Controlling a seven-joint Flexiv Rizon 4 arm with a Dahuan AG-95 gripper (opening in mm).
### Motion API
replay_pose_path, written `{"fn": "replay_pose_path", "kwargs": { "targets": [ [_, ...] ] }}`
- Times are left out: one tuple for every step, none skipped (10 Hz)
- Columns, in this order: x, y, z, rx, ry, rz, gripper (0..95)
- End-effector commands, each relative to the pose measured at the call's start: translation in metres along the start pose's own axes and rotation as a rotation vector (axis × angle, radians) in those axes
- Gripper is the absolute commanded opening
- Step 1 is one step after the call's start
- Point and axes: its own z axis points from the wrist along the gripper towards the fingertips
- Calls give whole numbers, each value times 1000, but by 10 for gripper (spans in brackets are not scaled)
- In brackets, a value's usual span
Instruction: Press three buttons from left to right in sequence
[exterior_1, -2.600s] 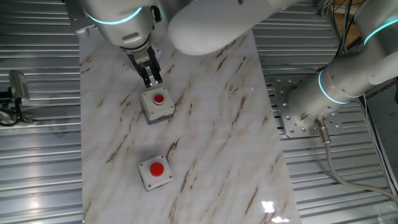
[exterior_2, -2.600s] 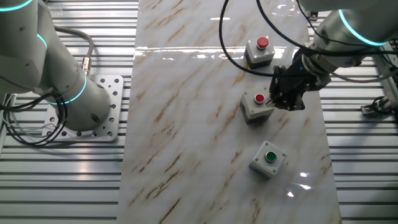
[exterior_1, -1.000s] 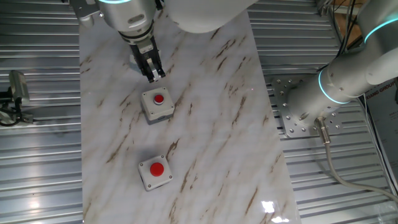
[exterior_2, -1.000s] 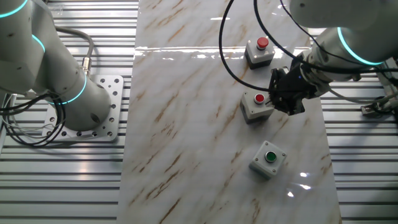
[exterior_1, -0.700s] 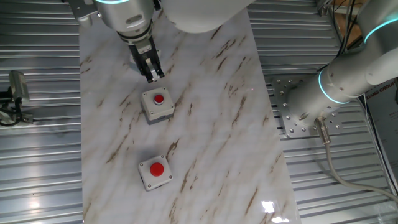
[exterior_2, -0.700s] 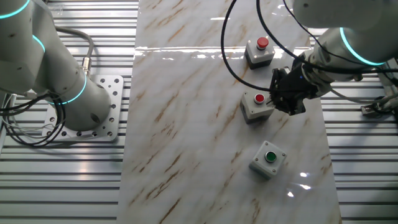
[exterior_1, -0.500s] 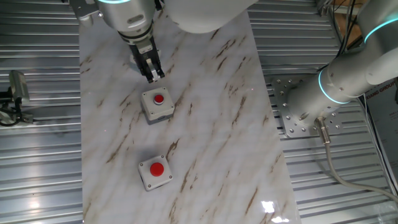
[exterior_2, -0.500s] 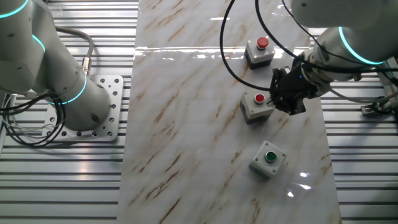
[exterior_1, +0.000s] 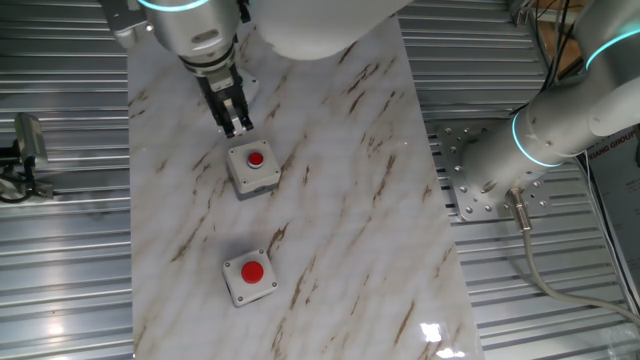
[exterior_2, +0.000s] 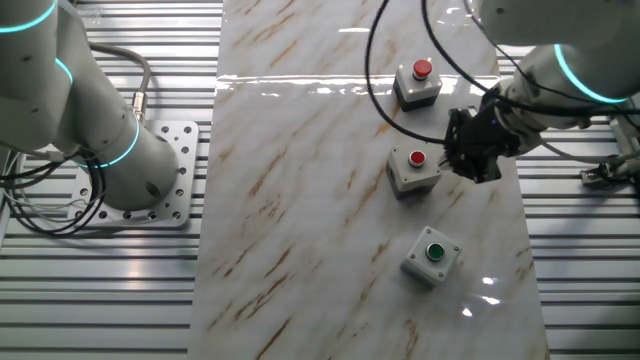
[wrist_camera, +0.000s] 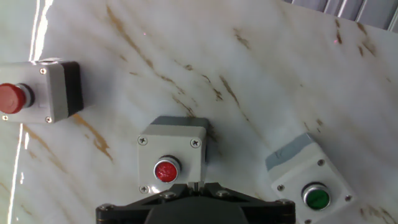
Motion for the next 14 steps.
{"fn": "replay_pose_path", "kwargs": {
  "targets": [
    [-1, 1, 0, -1, -9, 10, 0],
    [-5, 2, -1, -5, -15, 29, 0],
    [-11, 6, -4, -9, -16, 56, 0],
    [-20, 9, -7, -1, -14, 63, 0],
    [-27, 11, -9, -3, -13, 79, 0],
    [-34, 13, -10, -2, -10, 91, 0],
    [-43, 16, -11, -6, -8, 115, 0],
    [-51, 19, -12, -4, -5, 128, 0],
    [-57, 21, -13, -4, 1, 141, 0],
    [-67, 26, -14, -6, 10, 166, 0],
    [-83, 36, -18, -8, 30, 207, 0],
    [-90, 41, -20, -6, 37, 225, 0],
    [-100, 49, -22, -6, 38, 259, 0],
    [-108, 56, -23, 0, 25, 289, 0]
  ]
}}
